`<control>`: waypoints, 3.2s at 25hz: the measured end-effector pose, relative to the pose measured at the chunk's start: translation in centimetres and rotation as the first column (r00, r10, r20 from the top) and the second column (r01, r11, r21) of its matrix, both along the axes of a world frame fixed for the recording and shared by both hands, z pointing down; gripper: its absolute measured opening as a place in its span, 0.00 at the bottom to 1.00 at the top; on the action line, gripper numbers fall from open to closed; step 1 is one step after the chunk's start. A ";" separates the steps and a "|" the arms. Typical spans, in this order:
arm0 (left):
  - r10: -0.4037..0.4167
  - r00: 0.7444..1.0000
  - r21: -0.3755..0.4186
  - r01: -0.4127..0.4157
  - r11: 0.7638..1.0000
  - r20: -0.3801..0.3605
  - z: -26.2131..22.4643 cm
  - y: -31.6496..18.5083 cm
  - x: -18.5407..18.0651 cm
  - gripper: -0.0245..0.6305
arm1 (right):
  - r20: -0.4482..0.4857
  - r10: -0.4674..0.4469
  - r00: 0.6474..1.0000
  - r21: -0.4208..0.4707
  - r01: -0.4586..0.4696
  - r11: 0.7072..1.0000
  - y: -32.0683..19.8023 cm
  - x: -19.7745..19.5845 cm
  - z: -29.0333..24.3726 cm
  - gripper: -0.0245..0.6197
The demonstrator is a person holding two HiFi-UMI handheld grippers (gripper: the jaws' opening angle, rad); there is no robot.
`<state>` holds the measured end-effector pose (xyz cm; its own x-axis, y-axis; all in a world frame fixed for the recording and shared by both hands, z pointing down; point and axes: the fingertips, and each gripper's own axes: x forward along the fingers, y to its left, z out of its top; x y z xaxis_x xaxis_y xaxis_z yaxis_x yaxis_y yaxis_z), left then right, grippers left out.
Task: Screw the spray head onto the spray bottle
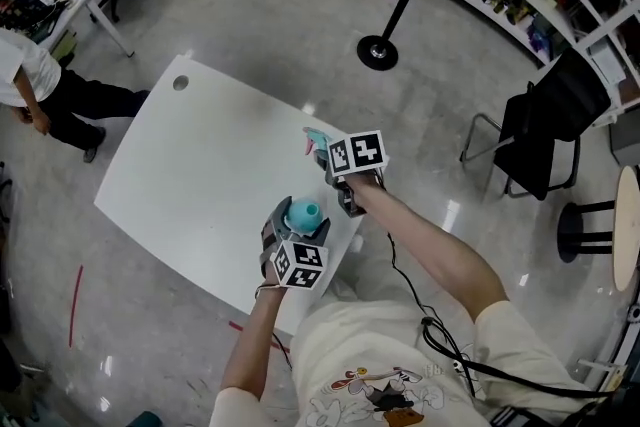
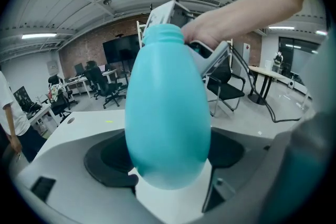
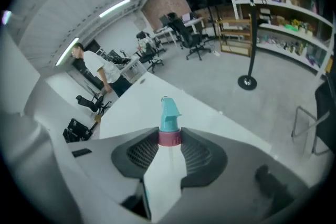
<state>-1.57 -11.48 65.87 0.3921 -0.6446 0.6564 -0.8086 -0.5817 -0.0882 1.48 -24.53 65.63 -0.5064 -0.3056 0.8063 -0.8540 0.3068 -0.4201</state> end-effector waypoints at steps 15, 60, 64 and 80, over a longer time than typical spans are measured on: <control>-0.040 0.999 -0.110 0.040 0.993 0.002 -4.9 -2.1 1.2 0.67 | 0.250 -0.277 0.928 0.685 0.032 0.727 1.2 -2.4 -31.1 0.25; 0.554 0.824 0.027 -0.555 0.831 -0.123 -32.5 7.0 4.4 0.67 | 0.205 -0.968 0.146 0.885 0.395 0.247 20.7 -2.1 -43.7 0.25; 0.520 0.850 0.048 -0.517 0.854 -0.084 -33.5 6.3 4.4 0.67 | 0.151 -0.975 0.162 0.881 0.426 0.207 20.6 -2.0 -44.6 0.25; 0.170 0.982 0.135 -0.157 0.978 -0.089 -33.0 0.9 2.6 0.67 | 0.113 -0.783 0.612 0.904 0.264 0.337 16.3 -3.8 -44.1 0.25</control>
